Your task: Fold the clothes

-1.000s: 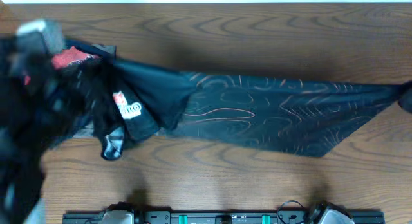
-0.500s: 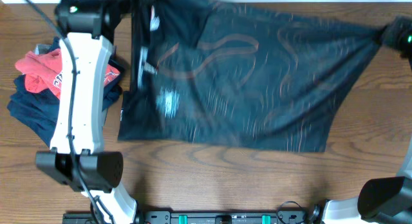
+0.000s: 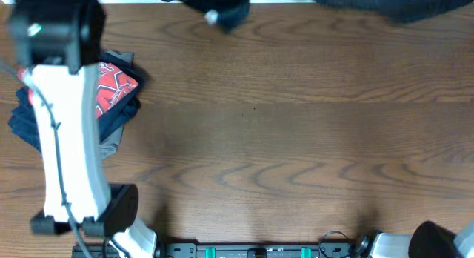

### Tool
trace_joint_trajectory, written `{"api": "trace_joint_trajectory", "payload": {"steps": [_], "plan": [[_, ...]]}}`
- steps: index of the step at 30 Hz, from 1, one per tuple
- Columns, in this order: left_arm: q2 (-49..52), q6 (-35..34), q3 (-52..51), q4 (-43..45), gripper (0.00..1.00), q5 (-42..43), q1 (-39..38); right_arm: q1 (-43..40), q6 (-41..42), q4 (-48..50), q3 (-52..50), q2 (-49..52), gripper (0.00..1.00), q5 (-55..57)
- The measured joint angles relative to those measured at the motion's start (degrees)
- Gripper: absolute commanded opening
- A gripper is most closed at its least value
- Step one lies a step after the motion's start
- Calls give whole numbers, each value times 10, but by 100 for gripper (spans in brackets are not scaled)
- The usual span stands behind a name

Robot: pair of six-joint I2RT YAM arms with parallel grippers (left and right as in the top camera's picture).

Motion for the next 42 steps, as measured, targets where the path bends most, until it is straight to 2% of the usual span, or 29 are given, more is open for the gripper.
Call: {"api": "trace_joint_trajectory", "payload": {"steps": [5, 9, 14, 22, 27, 31, 35, 39, 42], "plan": [[-18, 27, 5, -251, 6, 35, -4, -2, -18, -175, -6, 4, 1, 58], [8, 65, -44, -419, 6, 42, -22, -4, -40, -268, -54, 36, 1, 102], [45, 118, -166, -520, 6, 41, -53, -7, -53, -300, -180, 56, 1, 143], [47, 162, -430, -531, 6, 40, -90, -16, -48, -289, -397, 57, 1, 160], [45, 172, -573, -514, 6, 37, -90, -57, -33, -272, -484, 57, 1, 165], [20, 176, -673, -489, 6, 37, -90, -93, -22, -269, -505, 57, 1, 168], [-62, 176, -754, -473, 6, 37, -90, -113, -16, -268, -506, 56, 1, 167], [-152, 174, -784, -465, 6, 37, -90, -114, -16, -268, -506, 54, 1, 157], [-199, 169, -784, -422, 6, 37, -90, -108, -16, -262, -506, 51, 1, 151]]}}
